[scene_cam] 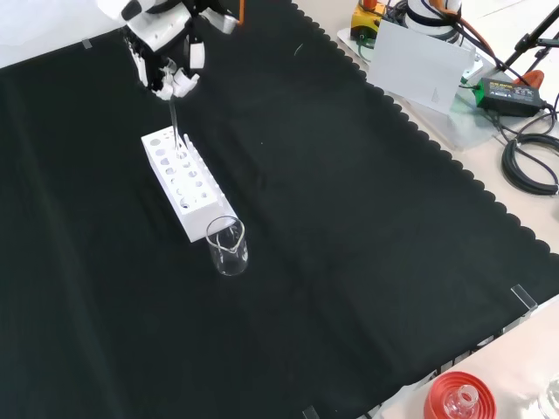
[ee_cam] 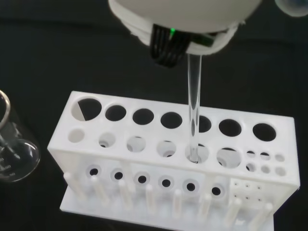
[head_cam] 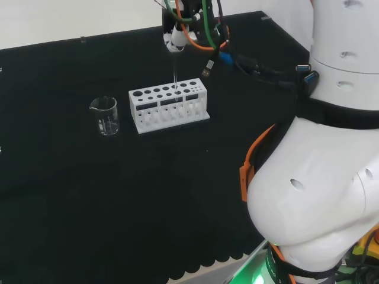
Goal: Take the glass rod from the white test tube rack.
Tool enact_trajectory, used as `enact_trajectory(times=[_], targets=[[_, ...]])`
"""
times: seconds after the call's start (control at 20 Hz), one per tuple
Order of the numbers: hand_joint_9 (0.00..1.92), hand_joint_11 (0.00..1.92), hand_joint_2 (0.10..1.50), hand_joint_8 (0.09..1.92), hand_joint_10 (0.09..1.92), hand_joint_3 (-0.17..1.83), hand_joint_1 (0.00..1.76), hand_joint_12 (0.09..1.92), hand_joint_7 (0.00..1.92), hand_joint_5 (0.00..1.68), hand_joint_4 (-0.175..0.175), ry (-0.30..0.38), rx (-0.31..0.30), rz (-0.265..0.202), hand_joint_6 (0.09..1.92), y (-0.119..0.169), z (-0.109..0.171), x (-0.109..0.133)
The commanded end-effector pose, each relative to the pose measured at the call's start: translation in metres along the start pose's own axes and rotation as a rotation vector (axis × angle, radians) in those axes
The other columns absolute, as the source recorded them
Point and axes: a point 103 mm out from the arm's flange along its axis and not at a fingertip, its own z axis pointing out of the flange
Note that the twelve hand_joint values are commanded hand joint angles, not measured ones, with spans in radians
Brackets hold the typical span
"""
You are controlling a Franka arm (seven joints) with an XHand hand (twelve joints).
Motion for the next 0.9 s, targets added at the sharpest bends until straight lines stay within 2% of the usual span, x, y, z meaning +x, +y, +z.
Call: enact_trajectory(times=[0.05, 0.6, 0.75, 0.9], targets=[[1.77, 1.6, 0.62, 0.64, 0.28, 0.72, 1.33, 0.56, 1.42, 1.19, -0.175, 0.002, -0.027, 0.011, 0.63, -0.021, -0.021, -0.001], [1.77, 1.6, 0.62, 0.64, 0.28, 0.71, 1.33, 0.56, 1.42, 1.19, -0.175, 0.007, -0.065, 0.026, 0.62, -0.053, -0.055, 0.002], [1.77, 1.6, 0.62, 0.63, 0.28, 0.71, 1.33, 0.56, 1.43, 1.19, -0.175, -0.014, -0.064, 0.035, 0.61, -0.062, -0.066, 0.007], [1.78, 1.6, 0.62, 0.63, 0.27, 0.71, 1.33, 0.56, 1.43, 1.2, -0.175, -0.015, -0.071, 0.04, 0.61, -0.066, -0.067, 0.002]])
